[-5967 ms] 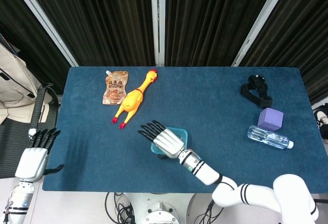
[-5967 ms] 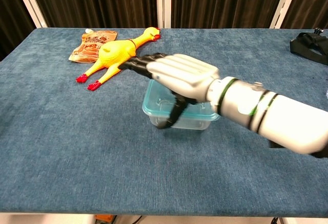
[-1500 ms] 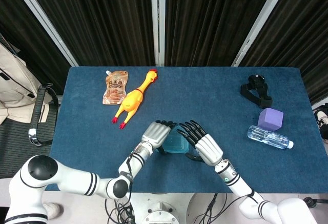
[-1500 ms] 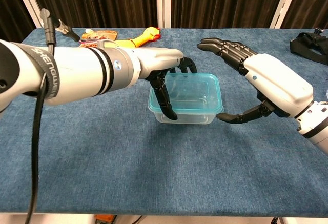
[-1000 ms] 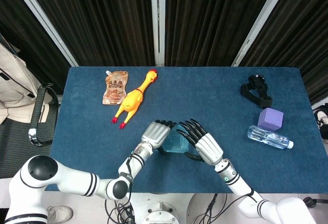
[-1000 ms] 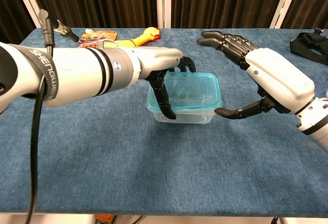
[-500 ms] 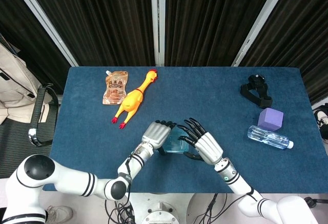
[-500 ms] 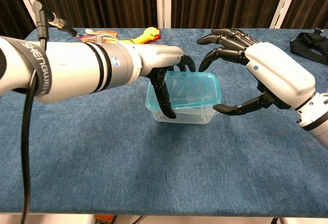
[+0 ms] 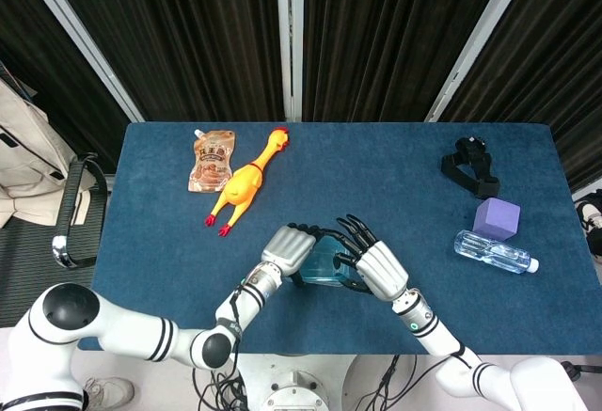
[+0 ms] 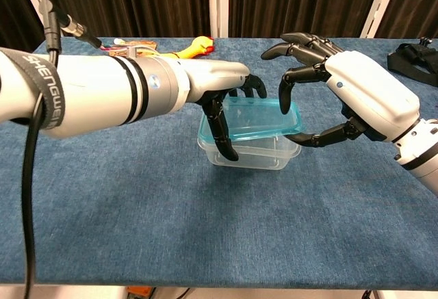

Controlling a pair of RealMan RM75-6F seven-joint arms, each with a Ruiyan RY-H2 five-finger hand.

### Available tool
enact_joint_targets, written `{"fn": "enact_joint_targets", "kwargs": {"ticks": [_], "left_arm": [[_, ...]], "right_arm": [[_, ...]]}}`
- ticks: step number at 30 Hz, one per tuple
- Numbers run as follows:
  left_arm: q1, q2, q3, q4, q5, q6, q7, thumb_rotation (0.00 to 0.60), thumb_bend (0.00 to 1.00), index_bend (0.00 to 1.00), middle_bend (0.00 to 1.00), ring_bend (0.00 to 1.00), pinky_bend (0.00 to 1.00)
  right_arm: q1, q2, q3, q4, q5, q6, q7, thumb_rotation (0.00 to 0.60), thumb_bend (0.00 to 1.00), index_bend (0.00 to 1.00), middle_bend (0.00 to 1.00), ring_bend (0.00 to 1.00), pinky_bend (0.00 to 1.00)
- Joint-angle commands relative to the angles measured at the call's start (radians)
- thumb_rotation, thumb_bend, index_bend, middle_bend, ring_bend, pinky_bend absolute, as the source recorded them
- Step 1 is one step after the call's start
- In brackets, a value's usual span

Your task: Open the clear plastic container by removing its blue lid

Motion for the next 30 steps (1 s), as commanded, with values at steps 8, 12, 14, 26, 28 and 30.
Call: {"fn": "enact_joint_targets", "kwargs": {"ticks": [8, 12, 14, 26, 28, 30], "left_arm": [[0.003, 0.003, 0.007, 0.001, 0.010, -0.004, -0.005, 0.600, 0.00, 0.09, 0.18, 0.09, 0.14], [0.006, 0.002, 0.009, 0.008, 0.015, -0.006, -0.012, 0.600, 0.00, 0.08, 0.16, 0.06, 0.12], [0.007, 0.001, 0.009, 0.011, 0.019, -0.006, -0.014, 0.600, 0.00, 0.08, 0.14, 0.04, 0.10], [0.032, 0.021, 0.027, 0.008, 0.063, 0.027, -0.019, 0.600, 0.00, 0.06, 0.09, 0.00, 0.06], [0.047, 0.033, 0.033, -0.003, 0.091, 0.043, -0.029, 0.600, 0.00, 0.06, 0.08, 0.00, 0.05], [0.066, 0.048, 0.043, -0.016, 0.123, 0.054, -0.043, 0.600, 0.00, 0.06, 0.07, 0.00, 0.05]], "right_arm": [[0.005, 0.020, -0.006, -0.032, -0.003, -0.016, -0.031, 0.600, 0.75, 0.60, 0.17, 0.00, 0.00], [0.003, 0.025, -0.009, -0.036, -0.004, -0.017, -0.034, 0.600, 0.85, 0.60, 0.18, 0.00, 0.00], [0.003, 0.025, -0.009, -0.037, -0.003, -0.018, -0.032, 0.600, 0.88, 0.60, 0.18, 0.00, 0.00], [-0.003, 0.032, -0.006, -0.019, -0.008, 0.010, -0.026, 0.600, 0.93, 0.64, 0.19, 0.00, 0.00], [-0.003, 0.036, -0.003, -0.019, -0.009, 0.016, -0.029, 0.600, 0.93, 0.65, 0.19, 0.00, 0.00], [-0.001, 0.043, 0.000, -0.022, -0.009, 0.018, -0.035, 0.600, 0.93, 0.65, 0.19, 0.00, 0.00]]}}
